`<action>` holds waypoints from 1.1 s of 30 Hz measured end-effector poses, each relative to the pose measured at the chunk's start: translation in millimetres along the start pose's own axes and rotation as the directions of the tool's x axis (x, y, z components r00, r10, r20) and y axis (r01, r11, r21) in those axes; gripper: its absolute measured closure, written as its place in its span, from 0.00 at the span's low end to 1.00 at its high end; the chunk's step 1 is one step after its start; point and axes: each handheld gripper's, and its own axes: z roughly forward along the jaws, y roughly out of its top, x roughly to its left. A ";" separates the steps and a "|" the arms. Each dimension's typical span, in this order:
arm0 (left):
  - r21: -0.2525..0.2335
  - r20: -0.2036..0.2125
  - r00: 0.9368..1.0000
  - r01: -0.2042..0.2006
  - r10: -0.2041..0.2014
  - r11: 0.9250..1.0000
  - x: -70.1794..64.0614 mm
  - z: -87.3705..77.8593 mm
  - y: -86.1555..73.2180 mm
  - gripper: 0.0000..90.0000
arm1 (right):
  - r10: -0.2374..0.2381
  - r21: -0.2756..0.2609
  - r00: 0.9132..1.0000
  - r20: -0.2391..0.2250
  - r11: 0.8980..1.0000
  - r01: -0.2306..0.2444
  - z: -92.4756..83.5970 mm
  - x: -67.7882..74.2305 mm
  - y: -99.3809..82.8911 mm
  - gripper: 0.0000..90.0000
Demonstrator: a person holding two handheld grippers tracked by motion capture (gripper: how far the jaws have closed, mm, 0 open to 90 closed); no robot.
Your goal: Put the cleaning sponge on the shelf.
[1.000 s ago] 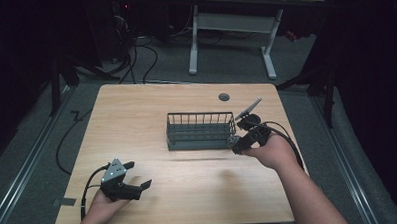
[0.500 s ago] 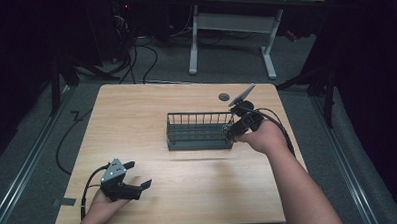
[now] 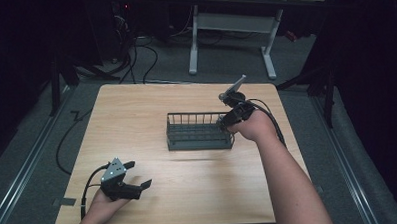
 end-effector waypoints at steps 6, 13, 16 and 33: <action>-0.005 0.003 1.000 0.003 -0.003 1.000 0.0 -0.4 0.1 0.06 | 0.005 0.001 1.000 0.019 1.000 -0.005 10.6 0.2 12.0 0.47; -0.006 0.005 1.000 0.006 -0.006 1.000 0.1 -0.5 0.3 0.06 | 0.003 0.034 0.999 0.045 0.999 -0.004 26.7 -1.0 19.5 0.47; -0.004 0.007 1.000 0.006 -0.006 1.000 0.4 -0.7 0.3 0.06 | 0.010 0.049 0.999 0.054 0.999 -0.012 33.3 0.6 21.9 0.47; -0.007 0.010 1.000 0.007 -0.007 1.000 0.5 -0.7 0.5 0.06 | 0.004 0.100 0.995 0.103 0.995 -0.015 63.8 2.8 25.1 0.46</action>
